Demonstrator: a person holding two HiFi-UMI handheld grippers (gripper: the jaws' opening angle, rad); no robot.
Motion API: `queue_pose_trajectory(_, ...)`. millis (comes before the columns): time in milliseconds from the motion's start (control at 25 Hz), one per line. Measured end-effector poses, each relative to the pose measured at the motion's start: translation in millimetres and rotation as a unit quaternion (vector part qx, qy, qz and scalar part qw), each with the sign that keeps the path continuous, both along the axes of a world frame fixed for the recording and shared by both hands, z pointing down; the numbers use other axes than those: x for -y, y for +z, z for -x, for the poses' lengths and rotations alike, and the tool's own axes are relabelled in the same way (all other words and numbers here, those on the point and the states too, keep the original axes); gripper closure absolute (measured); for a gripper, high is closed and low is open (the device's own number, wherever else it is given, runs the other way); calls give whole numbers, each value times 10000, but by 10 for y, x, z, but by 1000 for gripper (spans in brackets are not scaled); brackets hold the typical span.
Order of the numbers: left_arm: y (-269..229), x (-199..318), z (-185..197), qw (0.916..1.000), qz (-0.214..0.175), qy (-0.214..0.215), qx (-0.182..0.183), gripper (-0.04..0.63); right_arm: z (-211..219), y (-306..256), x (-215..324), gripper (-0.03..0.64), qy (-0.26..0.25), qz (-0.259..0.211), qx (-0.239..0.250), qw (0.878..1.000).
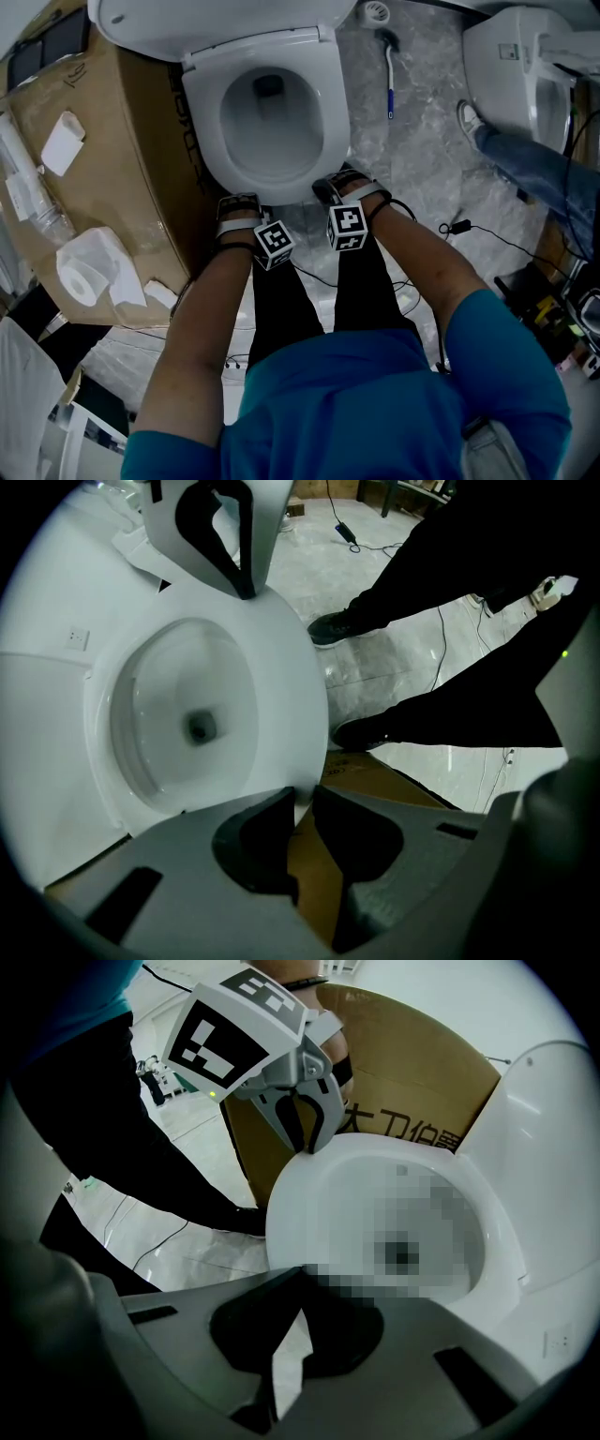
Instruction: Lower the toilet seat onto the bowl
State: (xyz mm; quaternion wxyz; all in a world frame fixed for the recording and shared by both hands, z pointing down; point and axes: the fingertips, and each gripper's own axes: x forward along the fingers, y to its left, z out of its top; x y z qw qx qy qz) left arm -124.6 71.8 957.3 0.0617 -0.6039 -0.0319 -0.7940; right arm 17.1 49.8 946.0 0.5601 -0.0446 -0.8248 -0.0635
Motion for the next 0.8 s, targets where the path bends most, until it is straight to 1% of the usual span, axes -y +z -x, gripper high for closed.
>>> queue_pose_trajectory(160,-8,-19,-22,9994,6,-313,-136,525,-1,-42,30,617,172,44,84,9998)
queue_pose_trajectory(360,-151,-90,-110,9983,-100,-417,-406,514,4,-301,105,617,569,86,337,9978)
queue_pose_trajectory(440,-318,-107,-170,9963,-49,-668,-533,514,-4,-443,143,617,654,74,403,9970)
queue_pose_trajectory(560,-570,-71,-277,9912,-129,-976,-881,514,-12,-692,185,617,870,141,522,9947)
queue_pose_trajectory(680,-926,9,-386,9832,-190,-1291,-1276,514,-37,-1017,251,617,1218,214,653,9902)
queue_pose_trajectory(800,-1243,277,-438,9738,-460,-1490,-1655,514,-38,-1296,430,617,1348,72,716,9882)
